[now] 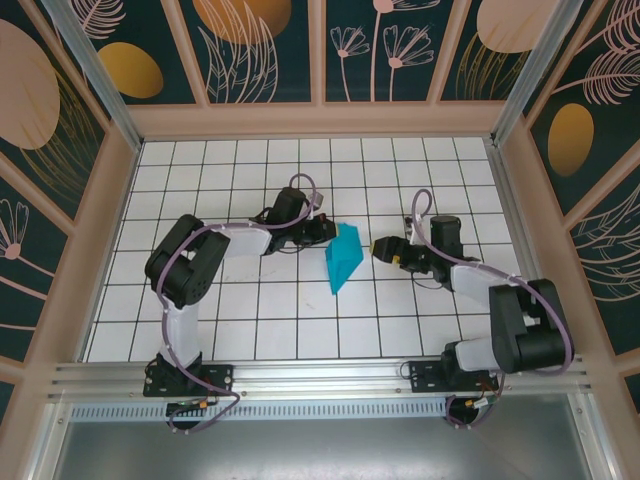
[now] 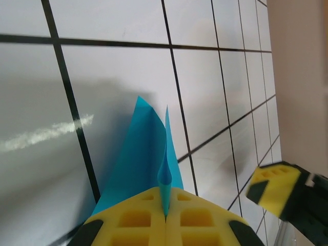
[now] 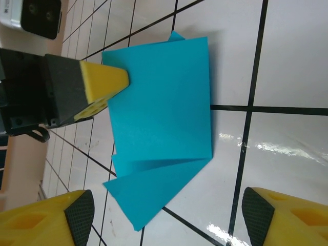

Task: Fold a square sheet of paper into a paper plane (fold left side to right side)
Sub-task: Fold the wing for the fifth time at the center of the table.

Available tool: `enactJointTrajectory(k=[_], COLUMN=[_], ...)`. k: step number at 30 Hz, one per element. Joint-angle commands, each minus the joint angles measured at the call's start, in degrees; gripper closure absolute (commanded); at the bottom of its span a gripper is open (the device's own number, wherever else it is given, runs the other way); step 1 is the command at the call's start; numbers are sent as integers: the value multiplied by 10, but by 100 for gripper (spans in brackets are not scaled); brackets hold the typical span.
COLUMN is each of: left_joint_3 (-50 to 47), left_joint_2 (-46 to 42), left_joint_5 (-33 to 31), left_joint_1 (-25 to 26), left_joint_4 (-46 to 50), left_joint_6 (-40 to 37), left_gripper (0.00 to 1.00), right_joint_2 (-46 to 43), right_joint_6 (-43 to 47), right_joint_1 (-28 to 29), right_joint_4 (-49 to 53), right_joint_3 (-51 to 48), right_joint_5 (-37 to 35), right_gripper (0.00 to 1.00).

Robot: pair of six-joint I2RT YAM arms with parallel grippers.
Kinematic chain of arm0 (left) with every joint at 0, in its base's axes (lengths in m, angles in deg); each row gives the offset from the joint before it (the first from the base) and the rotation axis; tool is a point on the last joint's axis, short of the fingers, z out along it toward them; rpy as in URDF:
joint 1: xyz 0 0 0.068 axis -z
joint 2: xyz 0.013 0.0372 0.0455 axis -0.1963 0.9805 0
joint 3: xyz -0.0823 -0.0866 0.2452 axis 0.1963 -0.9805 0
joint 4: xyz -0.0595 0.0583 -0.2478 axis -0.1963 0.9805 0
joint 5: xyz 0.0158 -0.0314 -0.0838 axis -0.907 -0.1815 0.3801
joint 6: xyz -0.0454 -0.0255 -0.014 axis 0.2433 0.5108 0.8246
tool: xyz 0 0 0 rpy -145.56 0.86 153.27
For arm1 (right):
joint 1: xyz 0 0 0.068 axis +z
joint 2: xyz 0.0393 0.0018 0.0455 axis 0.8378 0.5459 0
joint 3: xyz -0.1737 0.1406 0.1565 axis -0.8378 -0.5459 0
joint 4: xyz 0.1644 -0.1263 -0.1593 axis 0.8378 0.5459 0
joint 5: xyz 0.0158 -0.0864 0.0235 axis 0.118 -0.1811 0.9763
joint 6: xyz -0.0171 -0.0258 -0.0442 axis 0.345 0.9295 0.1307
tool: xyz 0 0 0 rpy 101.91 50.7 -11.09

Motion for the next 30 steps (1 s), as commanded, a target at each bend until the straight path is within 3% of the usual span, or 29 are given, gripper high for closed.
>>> enactJointTrajectory(k=[1,14,22,30], left_joint_3=[-25,-102,-104,-105], left_joint_2=[-42,-80,-71,-55], left_joint_5=[35,87,97,88], left_joint_1=[-3,-6,-6,-6], left_joint_4=[-51,-146,-165,-164], left_joint_6=[10,64,77,78], left_gripper=[99,100,100,100], right_joint_2=[43,200,252,246], right_joint_6=[-19,-11,-39,-45], right_joint_1=[-17,0,12,21], right_joint_4=[-107,-204,-258,-260], right_joint_3=[2,64,69,70], right_joint_5=[77,194,216,234], right_gripper=[23,30,32,51])
